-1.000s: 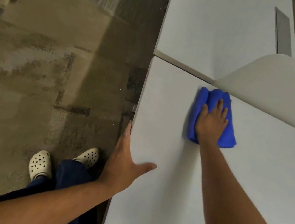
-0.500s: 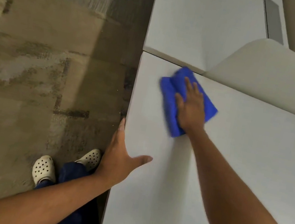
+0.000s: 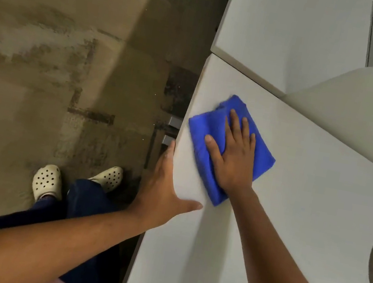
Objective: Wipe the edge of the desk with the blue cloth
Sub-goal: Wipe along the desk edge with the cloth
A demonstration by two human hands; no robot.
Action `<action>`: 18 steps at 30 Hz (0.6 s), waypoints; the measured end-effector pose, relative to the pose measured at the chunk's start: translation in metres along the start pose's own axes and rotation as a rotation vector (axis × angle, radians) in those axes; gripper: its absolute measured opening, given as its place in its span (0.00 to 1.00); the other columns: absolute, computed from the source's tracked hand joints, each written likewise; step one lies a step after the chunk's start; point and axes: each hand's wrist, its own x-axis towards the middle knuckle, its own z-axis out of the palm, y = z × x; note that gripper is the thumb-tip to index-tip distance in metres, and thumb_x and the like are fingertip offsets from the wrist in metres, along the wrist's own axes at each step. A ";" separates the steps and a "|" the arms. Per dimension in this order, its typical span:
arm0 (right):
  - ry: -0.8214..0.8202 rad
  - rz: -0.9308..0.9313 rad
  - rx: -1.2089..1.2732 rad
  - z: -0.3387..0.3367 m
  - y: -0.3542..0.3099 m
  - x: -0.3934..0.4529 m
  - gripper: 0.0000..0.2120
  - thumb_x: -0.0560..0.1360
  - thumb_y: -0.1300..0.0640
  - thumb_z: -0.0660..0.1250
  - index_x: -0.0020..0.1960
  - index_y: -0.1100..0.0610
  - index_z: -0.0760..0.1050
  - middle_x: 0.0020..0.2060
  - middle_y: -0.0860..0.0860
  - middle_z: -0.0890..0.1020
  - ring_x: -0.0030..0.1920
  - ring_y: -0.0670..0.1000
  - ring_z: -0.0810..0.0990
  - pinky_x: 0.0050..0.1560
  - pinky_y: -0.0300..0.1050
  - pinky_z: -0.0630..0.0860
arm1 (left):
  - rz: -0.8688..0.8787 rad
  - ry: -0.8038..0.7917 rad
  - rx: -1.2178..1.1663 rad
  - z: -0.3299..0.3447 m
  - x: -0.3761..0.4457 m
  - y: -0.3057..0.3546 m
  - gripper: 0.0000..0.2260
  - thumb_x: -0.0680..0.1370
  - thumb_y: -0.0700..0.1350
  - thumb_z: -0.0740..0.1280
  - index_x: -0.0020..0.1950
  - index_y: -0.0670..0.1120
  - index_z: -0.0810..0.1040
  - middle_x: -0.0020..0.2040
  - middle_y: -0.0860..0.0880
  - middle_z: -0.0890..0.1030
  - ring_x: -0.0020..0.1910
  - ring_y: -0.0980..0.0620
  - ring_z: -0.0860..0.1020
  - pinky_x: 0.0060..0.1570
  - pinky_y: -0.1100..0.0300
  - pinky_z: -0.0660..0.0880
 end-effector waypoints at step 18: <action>0.052 0.051 -0.030 0.025 -0.065 -0.081 0.34 0.83 0.30 0.45 0.85 0.44 0.52 0.85 0.44 0.54 0.86 0.53 0.47 0.84 0.59 0.45 | 0.024 -0.083 -0.083 -0.004 -0.062 -0.008 0.67 0.58 0.62 0.87 0.85 0.56 0.47 0.82 0.62 0.60 0.81 0.60 0.61 0.77 0.55 0.67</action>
